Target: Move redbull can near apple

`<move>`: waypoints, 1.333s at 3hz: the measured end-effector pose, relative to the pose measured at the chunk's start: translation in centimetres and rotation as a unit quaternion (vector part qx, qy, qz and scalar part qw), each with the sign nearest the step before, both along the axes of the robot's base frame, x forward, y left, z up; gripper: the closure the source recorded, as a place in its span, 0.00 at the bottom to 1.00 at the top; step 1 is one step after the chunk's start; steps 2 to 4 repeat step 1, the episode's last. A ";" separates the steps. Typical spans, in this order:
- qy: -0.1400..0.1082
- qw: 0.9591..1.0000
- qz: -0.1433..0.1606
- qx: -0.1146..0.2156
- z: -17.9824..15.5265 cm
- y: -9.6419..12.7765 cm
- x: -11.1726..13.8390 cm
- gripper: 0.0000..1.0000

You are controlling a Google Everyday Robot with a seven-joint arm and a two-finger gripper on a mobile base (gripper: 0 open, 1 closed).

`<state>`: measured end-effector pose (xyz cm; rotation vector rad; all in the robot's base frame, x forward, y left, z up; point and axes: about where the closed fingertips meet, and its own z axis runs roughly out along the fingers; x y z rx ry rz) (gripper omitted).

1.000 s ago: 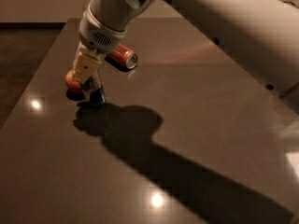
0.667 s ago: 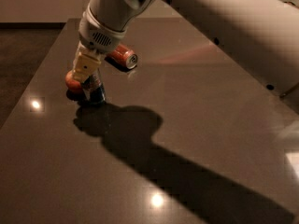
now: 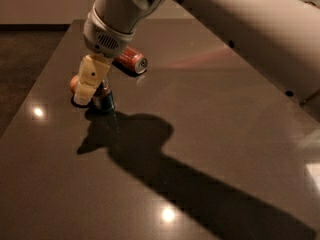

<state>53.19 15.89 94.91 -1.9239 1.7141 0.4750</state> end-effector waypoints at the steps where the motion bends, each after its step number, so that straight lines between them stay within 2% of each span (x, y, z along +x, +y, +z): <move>1: 0.000 1.000 0.000 0.000 0.0 0.0 0.0 0.00; 4: 0.000 1.000 0.000 0.000 0.0 0.0 0.0 0.00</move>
Offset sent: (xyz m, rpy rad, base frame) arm 0.0000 0.0000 0.0000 0.0000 0.0000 0.0000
